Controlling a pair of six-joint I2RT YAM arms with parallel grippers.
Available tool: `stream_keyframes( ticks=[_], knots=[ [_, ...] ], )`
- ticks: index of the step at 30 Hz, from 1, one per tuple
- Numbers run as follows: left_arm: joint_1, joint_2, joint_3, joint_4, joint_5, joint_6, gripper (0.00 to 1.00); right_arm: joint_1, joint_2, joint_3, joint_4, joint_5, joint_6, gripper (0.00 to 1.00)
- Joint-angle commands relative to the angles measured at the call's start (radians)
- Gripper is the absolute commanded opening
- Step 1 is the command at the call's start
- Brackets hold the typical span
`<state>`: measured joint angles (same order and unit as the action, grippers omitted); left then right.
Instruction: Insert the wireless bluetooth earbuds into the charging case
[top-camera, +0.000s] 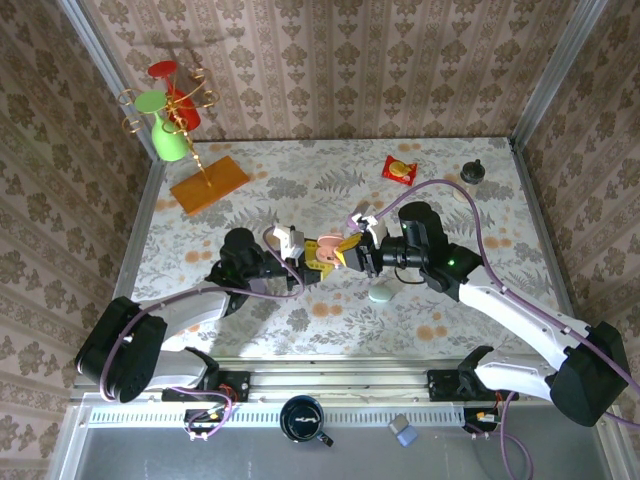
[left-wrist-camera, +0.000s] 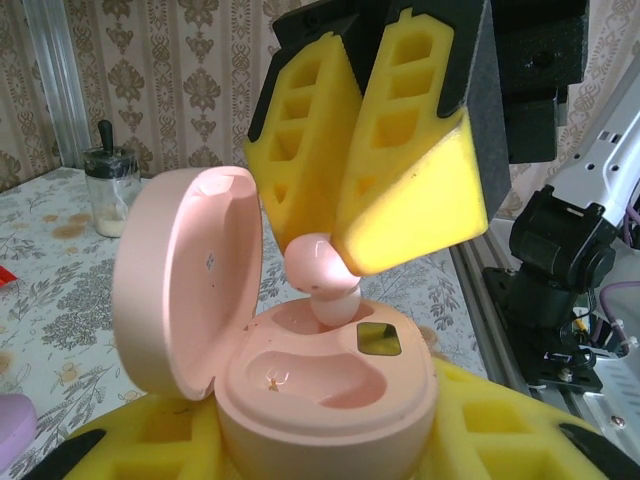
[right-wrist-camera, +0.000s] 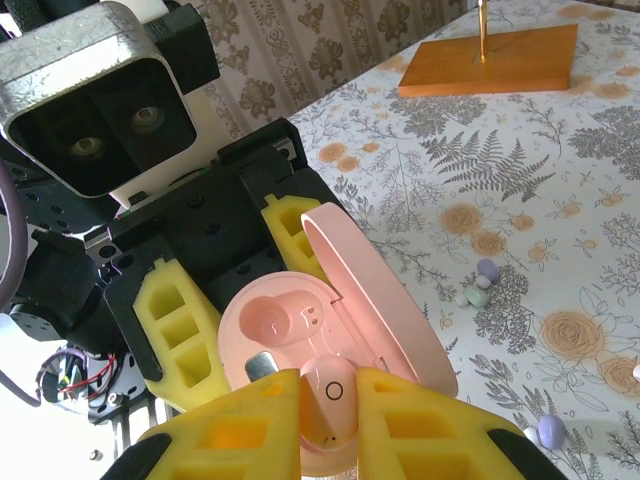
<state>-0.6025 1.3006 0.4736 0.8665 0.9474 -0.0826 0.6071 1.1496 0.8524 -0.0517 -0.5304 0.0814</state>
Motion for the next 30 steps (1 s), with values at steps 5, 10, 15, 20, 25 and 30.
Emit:
stream_keyframes(
  ticks=[5, 10, 15, 20, 25, 30],
  knots=[
    [-0.005, -0.018, -0.01, 0.081, 0.003, -0.032, 0.24, 0.006, 0.015, 0.04, -0.043, -0.003, -0.029, 0.19],
    [-0.003, -0.018, -0.009, 0.08, -0.009, -0.032, 0.24, 0.01, 0.009, 0.048, -0.075, -0.02, -0.034, 0.25],
    [-0.003, -0.02, -0.007, 0.075, -0.015, -0.03, 0.24, 0.01, -0.022, 0.049, -0.051, 0.012, -0.005, 0.34],
    [0.003, -0.021, -0.008, 0.078, -0.019, -0.025, 0.24, 0.008, -0.065, 0.033, -0.014, 0.019, 0.032, 0.47],
    [0.026, -0.038, -0.032, 0.102, -0.05, -0.027, 0.24, -0.023, -0.111, -0.068, 0.152, 0.154, 0.128, 0.53],
    [0.062, -0.071, -0.061, 0.127, -0.115, -0.039, 0.24, -0.105, -0.034, -0.091, 0.192, 0.311, 0.281, 0.53]
  ],
)
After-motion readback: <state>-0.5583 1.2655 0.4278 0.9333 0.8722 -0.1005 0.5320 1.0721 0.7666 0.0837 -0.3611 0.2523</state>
